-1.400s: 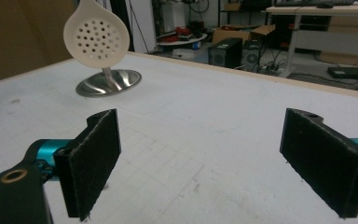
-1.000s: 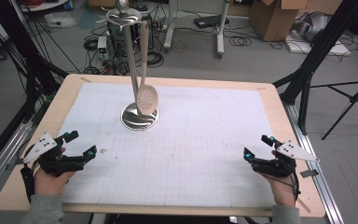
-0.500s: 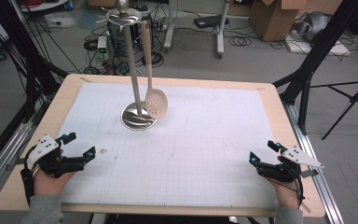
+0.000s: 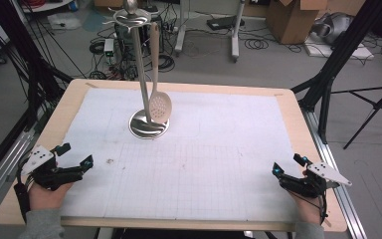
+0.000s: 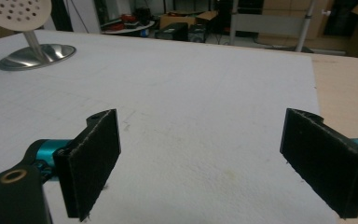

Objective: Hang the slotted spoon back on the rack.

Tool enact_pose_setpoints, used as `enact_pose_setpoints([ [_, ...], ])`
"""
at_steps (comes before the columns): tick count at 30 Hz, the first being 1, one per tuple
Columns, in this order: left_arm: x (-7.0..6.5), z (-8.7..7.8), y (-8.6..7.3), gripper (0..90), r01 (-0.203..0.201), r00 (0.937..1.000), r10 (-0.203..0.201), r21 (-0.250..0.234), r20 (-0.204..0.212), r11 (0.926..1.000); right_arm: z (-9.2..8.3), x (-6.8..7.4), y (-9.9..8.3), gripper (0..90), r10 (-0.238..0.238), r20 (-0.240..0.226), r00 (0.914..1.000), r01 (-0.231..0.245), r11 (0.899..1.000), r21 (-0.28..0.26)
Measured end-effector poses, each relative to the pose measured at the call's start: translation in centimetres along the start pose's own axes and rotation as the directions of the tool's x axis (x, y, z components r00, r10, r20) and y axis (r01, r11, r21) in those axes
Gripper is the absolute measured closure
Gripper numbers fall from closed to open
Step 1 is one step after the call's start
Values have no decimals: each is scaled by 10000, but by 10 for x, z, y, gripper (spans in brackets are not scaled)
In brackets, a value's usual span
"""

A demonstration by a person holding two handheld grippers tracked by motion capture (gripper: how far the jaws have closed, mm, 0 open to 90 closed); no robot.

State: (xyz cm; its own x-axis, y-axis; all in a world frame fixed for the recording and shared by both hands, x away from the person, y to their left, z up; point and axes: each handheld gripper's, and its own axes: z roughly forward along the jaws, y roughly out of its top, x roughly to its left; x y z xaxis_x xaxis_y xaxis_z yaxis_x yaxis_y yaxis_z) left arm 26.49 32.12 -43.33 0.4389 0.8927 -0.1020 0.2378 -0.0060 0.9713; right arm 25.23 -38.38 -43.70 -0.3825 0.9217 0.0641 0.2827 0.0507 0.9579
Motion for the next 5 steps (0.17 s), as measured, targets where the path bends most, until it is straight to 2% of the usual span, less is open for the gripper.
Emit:
enact_pose_setpoints([
  [2, 1, -1, 0, 23, 74, 9999, -74, 3, -105, 10000, -1, 0, -1, 112, 196, 79, 9998, -196, 9998, 33],
  [5, 1, 1, 0, 23, 107, 9997, -105, 65, -219, 9999, 0, -1, -2, 112, 123, 93, 9999, -123, 9999, 40],
])
